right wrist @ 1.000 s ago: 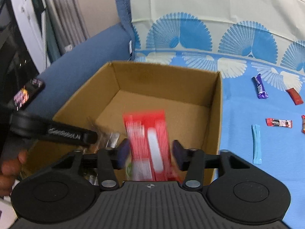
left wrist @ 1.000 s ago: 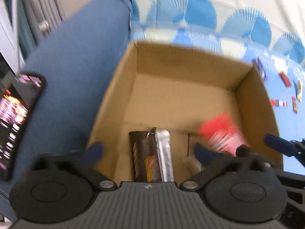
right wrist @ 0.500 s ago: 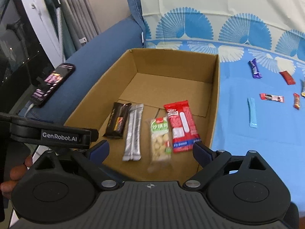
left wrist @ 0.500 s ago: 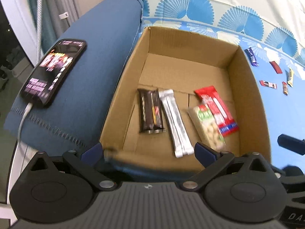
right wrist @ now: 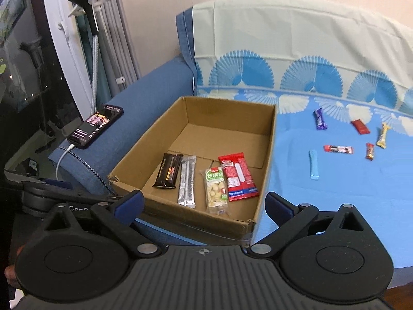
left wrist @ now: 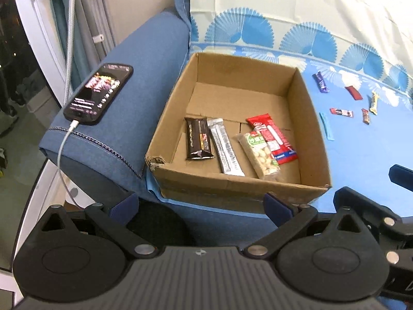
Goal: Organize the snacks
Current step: 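Open the left tool in the box while the right tool releases the red wafer pack, then withdraw both tools from the box toward the remaining snacks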
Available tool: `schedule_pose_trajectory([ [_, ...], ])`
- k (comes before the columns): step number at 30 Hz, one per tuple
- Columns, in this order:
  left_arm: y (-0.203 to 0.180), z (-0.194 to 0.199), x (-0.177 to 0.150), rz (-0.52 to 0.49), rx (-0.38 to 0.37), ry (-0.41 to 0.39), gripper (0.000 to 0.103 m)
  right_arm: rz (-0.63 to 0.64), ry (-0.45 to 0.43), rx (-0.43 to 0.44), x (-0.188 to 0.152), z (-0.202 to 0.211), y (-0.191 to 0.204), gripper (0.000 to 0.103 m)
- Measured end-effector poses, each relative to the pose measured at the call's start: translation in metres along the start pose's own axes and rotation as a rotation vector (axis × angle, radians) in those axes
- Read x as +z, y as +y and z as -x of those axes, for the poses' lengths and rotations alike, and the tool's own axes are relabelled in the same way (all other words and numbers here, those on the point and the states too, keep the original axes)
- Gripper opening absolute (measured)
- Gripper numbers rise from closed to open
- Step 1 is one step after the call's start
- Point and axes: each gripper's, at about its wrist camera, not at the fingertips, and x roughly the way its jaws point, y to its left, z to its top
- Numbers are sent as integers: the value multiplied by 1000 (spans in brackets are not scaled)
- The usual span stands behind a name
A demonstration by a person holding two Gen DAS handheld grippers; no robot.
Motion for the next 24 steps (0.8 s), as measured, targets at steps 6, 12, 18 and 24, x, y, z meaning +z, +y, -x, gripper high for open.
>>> schedule_pose_trajectory([
  [6, -5, 26, -8, -5, -1, -57, 103, 11, -50, -4, -7, 25, 2, 100],
  [12, -5, 42, -13, -11, -1, -91, 103, 12, -87, -5, -10, 40, 5, 101],
  [18, -5, 50, -14, -13, -3, -110, 103, 15, -106, -6, -11, 47, 7, 101],
  [24, -5, 51, -14, -16, -2, -110, 103, 22, -115, -11, -13, 50, 7, 102],
])
